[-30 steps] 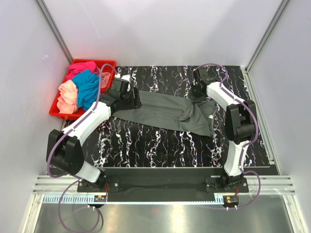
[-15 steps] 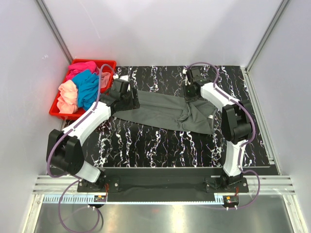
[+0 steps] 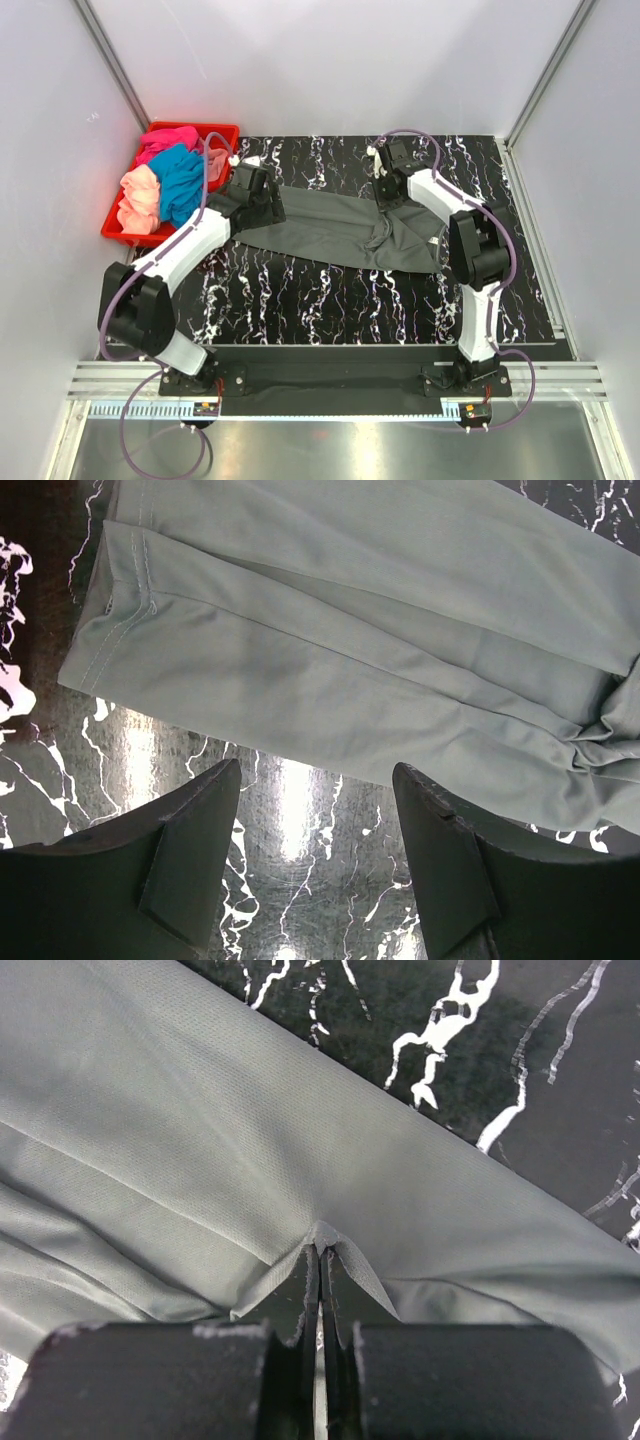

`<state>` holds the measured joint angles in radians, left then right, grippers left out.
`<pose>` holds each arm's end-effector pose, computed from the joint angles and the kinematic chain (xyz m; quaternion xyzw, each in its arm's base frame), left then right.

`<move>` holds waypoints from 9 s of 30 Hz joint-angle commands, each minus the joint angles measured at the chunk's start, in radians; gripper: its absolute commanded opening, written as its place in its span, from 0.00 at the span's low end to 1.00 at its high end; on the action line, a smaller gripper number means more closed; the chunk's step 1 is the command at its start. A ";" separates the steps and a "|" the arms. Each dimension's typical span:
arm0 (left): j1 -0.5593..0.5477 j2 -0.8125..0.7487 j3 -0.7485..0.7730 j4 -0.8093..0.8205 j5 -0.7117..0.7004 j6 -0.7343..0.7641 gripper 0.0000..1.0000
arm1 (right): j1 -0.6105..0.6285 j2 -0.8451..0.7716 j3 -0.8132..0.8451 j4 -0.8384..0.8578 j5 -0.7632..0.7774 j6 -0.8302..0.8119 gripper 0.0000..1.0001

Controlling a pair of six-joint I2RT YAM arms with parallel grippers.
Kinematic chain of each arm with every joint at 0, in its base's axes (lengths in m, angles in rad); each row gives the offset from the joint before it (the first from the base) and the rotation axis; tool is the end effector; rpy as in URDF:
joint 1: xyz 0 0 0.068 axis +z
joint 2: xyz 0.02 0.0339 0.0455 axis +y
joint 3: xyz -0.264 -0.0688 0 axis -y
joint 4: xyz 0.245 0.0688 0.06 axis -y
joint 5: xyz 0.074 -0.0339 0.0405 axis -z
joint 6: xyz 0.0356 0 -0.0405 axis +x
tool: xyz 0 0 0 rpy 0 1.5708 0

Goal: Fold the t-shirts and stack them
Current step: Fold the tshirt

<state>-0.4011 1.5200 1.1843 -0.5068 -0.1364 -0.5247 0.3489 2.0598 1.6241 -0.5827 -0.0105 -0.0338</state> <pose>0.3061 -0.1245 0.2716 -0.0818 0.9290 -0.1017 0.3464 0.4218 0.1538 0.2043 -0.1844 0.9443 0.0478 0.2685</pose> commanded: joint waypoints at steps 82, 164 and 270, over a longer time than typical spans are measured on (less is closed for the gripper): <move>0.084 0.358 0.025 0.077 -0.022 -0.233 0.68 | -0.542 -0.699 -1.017 -0.011 -0.049 1.120 0.01; 0.094 0.123 0.149 -0.044 0.360 0.120 0.72 | -0.011 -0.388 -0.449 -0.190 0.233 1.339 0.43; 0.133 0.781 0.745 -0.283 0.229 0.565 0.46 | -0.430 -0.299 -0.110 -0.086 -0.026 0.650 0.62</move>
<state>-0.2726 2.3127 1.9217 -0.7776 0.1223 0.0299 -0.0715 1.8309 1.5799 -0.6380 -0.0681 0.5941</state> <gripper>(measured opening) 0.527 0.620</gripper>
